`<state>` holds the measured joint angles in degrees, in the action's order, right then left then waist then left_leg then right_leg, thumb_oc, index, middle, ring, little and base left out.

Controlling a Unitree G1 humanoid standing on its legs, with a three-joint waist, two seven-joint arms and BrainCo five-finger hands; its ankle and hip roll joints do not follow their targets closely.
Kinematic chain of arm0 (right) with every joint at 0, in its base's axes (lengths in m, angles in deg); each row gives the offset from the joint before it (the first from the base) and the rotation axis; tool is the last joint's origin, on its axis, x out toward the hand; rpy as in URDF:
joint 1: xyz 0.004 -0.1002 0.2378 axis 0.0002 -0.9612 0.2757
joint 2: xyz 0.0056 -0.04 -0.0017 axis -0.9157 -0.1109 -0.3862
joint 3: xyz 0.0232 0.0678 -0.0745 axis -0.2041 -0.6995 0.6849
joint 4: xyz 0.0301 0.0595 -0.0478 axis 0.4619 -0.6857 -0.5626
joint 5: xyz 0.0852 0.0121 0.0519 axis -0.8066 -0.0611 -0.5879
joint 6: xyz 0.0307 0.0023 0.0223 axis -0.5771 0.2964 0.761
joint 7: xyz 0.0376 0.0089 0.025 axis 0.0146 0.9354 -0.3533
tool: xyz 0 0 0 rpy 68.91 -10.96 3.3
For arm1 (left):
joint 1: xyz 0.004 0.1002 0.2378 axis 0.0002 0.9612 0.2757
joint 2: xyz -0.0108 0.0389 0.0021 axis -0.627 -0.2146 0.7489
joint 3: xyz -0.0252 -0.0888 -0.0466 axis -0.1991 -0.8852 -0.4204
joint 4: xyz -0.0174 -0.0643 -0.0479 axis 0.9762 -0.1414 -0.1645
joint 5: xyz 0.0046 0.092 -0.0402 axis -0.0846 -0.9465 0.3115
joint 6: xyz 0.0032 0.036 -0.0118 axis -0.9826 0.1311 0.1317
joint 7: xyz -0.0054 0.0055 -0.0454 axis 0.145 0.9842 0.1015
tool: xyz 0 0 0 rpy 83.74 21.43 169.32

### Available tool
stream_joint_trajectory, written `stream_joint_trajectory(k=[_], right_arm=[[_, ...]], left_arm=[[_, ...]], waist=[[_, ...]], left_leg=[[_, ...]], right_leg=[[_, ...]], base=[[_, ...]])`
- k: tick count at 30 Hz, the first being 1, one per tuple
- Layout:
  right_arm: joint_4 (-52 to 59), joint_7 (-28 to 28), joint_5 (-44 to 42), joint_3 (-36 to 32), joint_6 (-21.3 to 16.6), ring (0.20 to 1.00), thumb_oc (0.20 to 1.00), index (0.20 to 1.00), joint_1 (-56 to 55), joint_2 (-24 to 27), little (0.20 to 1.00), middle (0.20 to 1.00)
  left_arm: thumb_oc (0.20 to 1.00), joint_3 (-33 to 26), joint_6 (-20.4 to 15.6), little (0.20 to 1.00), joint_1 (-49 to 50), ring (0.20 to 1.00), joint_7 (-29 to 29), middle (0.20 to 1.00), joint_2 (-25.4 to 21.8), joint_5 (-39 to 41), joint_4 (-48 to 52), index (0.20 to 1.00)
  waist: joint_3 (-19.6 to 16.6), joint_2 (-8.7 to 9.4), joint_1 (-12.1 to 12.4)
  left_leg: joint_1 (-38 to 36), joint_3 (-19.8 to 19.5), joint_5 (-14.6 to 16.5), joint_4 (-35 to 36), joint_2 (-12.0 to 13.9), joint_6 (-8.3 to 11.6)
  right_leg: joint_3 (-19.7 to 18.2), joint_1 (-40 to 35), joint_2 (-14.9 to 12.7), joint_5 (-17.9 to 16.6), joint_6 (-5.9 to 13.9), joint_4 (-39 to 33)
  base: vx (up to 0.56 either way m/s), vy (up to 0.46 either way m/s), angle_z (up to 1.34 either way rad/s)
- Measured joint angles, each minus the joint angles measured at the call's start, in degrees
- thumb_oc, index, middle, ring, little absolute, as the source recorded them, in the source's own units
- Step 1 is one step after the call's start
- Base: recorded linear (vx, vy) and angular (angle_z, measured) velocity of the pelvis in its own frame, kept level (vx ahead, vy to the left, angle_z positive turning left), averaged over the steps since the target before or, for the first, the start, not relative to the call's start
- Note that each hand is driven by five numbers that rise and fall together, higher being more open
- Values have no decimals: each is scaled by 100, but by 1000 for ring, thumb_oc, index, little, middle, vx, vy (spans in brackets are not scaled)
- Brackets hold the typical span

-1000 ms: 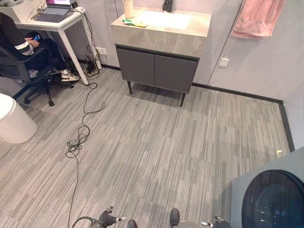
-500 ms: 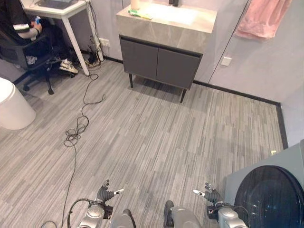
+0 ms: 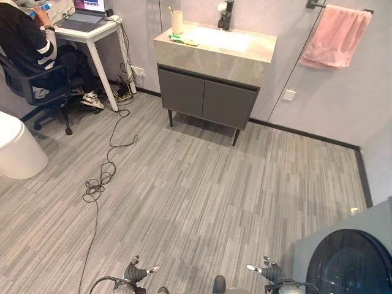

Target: Put brush and paste in cup on sink, flatten towel.

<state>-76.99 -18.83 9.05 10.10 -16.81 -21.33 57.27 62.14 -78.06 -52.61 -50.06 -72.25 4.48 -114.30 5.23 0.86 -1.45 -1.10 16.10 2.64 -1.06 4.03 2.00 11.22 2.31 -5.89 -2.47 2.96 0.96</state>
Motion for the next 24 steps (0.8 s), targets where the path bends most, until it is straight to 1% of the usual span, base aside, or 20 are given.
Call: stream_joint_trajectory(k=[1,2,4,5,7,9,10,11,12,13,14,15,16,18,19,20,21,22,23,24], right_arm=[[14,0,-3,-5,-1,1000,1000,1000,-3,1,1000,1000],[80,3,-6,-37,-2,1000,1000,1000,141,49,1000,1000],[420,4,-13,-64,0,1000,1000,1000,195,113,1000,1000],[623,2,-14,-73,-3,1000,1000,1000,106,123,1000,1000],[725,-2,-16,-79,2,1000,1000,1000,67,97,1000,1000],[922,1,-17,-128,-3,1000,1000,1000,41,97,1000,1000],[1012,3,-17,-214,-4,1000,1000,1000,30,98,1000,1000],[1028,13,-18,-256,-10,1000,1000,1000,22,103,1000,1000],[989,52,-19,-272,-12,1000,1000,1000,22,122,1000,1000],[976,88,-19,-271,-9,1000,1000,1000,39,123,1000,1000],[982,104,-16,-263,-8,1000,1000,1000,34,114,1000,1000],[981,118,-13,-263,0,1000,1000,1000,43,73,1000,1000],[1006,118,-5,-251,1,1000,1000,1000,53,71,1000,1000],[1021,117,0,-225,7,1000,1000,1000,-39,78,1000,1000],[1010,117,3,-222,10,1000,1000,1000,-163,122,1000,1000],[827,114,79,-197,1,1000,1000,1000,-123,196,1000,1000],[414,104,247,-143,27,1000,1000,1000,-6,293,1000,1000],[211,104,366,-147,25,1000,1000,1000,112,301,1000,1000],[-26,102,508,-1,60,1000,1000,1000,90,359,1000,1000],[67,111,573,1,58,1000,1000,1000,110,414,1000,1000]], left_arm=[[1000,29,0,1000,-37,1000,-2,1000,-16,-57,11,1000],[1000,153,0,1000,-139,1000,-4,1000,-26,-102,43,1000],[1000,166,-6,1000,-182,1000,-12,1000,-44,-231,196,1000],[1000,185,-3,1000,-166,1000,-32,1000,-75,-277,293,1000],[1000,233,-10,1000,-71,1000,-71,1000,-192,-317,434,1000],[1000,290,10,1000,-79,1000,-100,1000,-287,-344,341,1000],[1000,293,15,1000,-101,1000,-99,1000,-317,-440,306,1000],[1000,293,19,1000,-108,1000,-101,1000,-322,-471,294,1000],[1000,302,19,1000,-174,1000,-98,1000,-256,-527,115,1000],[1000,291,25,1000,-249,1000,-99,1000,-211,-528,34,1000],[1000,287,19,1000,-290,1000,-100,1000,-199,-536,20,1000],[1000,190,18,1000,-332,1000,-93,1000,-164,-538,-60,1000],[1000,184,20,1000,-341,1000,-91,1000,-164,-541,-44,1000],[1000,208,19,1000,-275,1000,-97,1000,-151,-578,-22,1000],[1000,210,20,1000,-251,1000,-93,1000,-104,-657,-34,1000],[1000,203,13,1000,-204,1000,-93,1000,-9,-658,-90,1000],[1000,167,18,1000,-304,1000,-95,1000,92,-649,-175,1000],[1000,99,14,1000,-325,1000,-103,1000,117,-630,-223,1000],[1000,102,36,1000,-524,1000,-95,1000,151,-517,-469,1000],[1000,70,42,1000,-506,1000,-100,1000,157,-459,-450,1000]], waist=[[7,-11,-19],[149,-168,-10],[367,-249,-129],[433,-228,-213],[495,-183,-250],[552,-120,-272],[578,-67,-284],[579,-30,-313],[562,5,-439],[562,30,-466],[581,28,-488],[580,52,-541],[572,64,-586],[542,42,-676],[432,-39,-717],[335,-278,-707],[246,-374,-685],[238,-349,-655],[82,-128,-621],[30,-71,-516]], left_leg=[[3,15,18,78,-69,-63],[-22,13,-29,256,-123,-187],[-148,12,-84,415,-163,-274],[-217,-24,-96,446,-216,-367],[-258,23,-71,488,-261,-451],[-276,30,-67,543,-263,-461],[-277,54,-67,557,-286,-463],[-278,54,-78,568,-313,-485],[-313,21,-14,632,-386,-473],[-345,10,37,630,-395,-439],[-412,-1,68,630,-404,-456],[-550,-15,225,630,-404,-331],[-651,-38,319,646,-404,-262],[-955,-193,544,659,-297,-43],[-1147,-319,684,658,-121,105],[-1222,-352,720,586,171,177],[-1186,-498,514,74,523,446],[-1023,-679,405,-388,640,592],[-243,-1011,163,-2009,741,1023],[51,-1137,-234,-2623,769,1148]], right_leg=[[-20,96,-56,5,63,147],[-166,625,-129,15,108,1026],[-340,1145,-230,-66,239,2088],[-490,1473,-305,-50,473,2623],[-560,1702,-238,177,592,2837],[-629,1764,-39,340,635,2443],[-522,1767,17,342,625,1947],[-406,1756,1,304,621,1567],[-417,1799,-33,125,618,701],[-435,1798,-37,49,696,243],[-431,1832,-37,-43,679,-3],[-409,1930,-150,-219,708,-362],[-427,1946,-188,-251,692,-421],[-612,1835,-189,-288,605,-79],[-612,1700,-88,-677,540,1],[-594,1641,163,-749,479,134],[-507,1240,462,-769,-23,20],[-389,1003,500,-662,-165,-98],[-190,727,455,-625,-353,-320],[-226,618,514,-470,-429,-336]], base=[[100,308,-15],[81,216,-21],[128,182,-6],[169,140,8],[308,70,-9],[262,7,-17],[261,-36,-3],[350,-55,9],[423,-72,15],[395,-84,13],[546,-124,8],[499,-136,9],[383,-103,17],[307,-130,41],[428,-234,52],[624,-475,67],[533,-415,61],[621,-552,85],[359,-344,42],[361,-342,29]])
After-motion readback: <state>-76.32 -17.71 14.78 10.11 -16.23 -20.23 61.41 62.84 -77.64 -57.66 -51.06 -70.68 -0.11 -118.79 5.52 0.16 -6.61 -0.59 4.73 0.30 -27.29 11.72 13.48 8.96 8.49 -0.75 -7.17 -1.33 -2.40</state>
